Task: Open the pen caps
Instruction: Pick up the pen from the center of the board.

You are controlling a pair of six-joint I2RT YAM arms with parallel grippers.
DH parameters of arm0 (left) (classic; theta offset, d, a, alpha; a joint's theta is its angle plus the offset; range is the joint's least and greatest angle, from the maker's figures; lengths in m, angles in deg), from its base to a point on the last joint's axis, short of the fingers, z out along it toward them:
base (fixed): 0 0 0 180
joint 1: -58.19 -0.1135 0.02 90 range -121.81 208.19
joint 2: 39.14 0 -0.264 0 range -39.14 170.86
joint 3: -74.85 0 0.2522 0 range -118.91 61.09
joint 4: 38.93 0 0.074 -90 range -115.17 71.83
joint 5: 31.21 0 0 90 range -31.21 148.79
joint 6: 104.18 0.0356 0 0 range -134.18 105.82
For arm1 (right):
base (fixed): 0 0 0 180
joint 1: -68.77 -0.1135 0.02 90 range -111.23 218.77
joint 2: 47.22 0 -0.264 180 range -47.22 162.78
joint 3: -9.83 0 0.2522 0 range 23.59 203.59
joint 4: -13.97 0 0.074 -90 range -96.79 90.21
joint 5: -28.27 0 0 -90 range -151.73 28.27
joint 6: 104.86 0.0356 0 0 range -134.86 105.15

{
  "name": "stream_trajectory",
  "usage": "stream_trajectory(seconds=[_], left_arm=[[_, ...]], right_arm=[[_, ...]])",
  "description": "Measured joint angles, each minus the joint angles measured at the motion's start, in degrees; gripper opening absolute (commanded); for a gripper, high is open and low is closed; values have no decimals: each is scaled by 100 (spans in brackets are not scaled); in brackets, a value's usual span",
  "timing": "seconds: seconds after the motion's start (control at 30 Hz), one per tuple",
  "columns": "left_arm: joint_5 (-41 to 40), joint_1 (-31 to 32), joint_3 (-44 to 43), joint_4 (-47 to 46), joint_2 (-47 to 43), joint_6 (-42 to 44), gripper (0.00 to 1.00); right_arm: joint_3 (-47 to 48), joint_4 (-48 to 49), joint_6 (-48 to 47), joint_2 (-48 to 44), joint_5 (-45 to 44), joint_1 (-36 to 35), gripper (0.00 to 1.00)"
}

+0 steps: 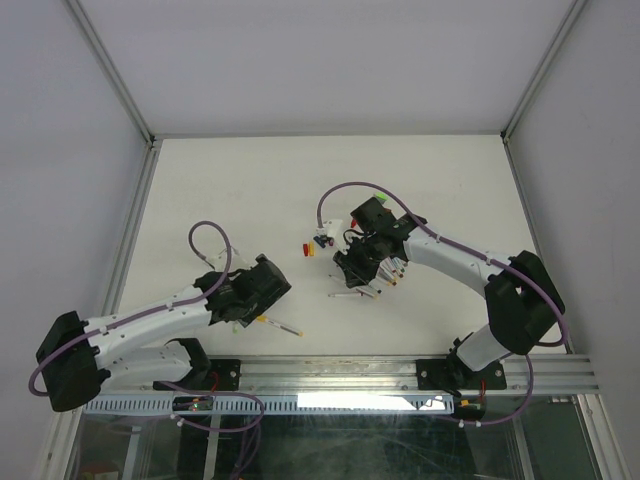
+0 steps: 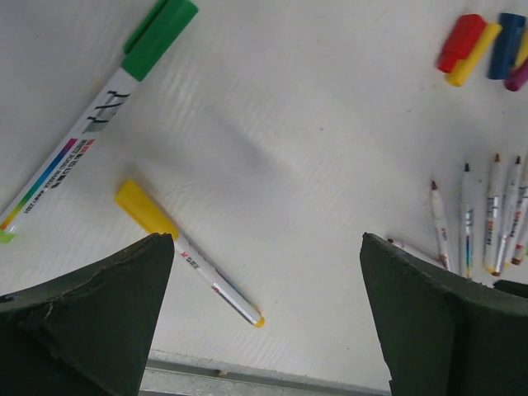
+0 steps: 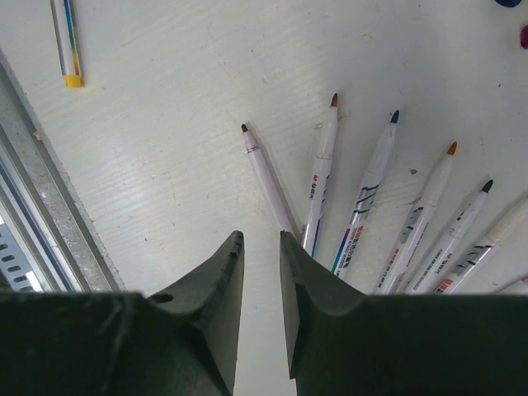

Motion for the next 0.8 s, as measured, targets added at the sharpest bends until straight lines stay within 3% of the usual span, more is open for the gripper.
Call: stream_trajectory(seconds=[0.23, 0.5, 0.8], left_arm=[[323, 0, -142, 483, 857, -634, 90], [605, 0, -232, 584, 1523, -675, 76], [894, 0, -389, 546, 1853, -584, 45]], right_arm=[[0, 2, 0, 0, -42, 0, 27], [0, 2, 0, 0, -48, 0, 27], [0, 2, 0, 0, -59, 4, 27]])
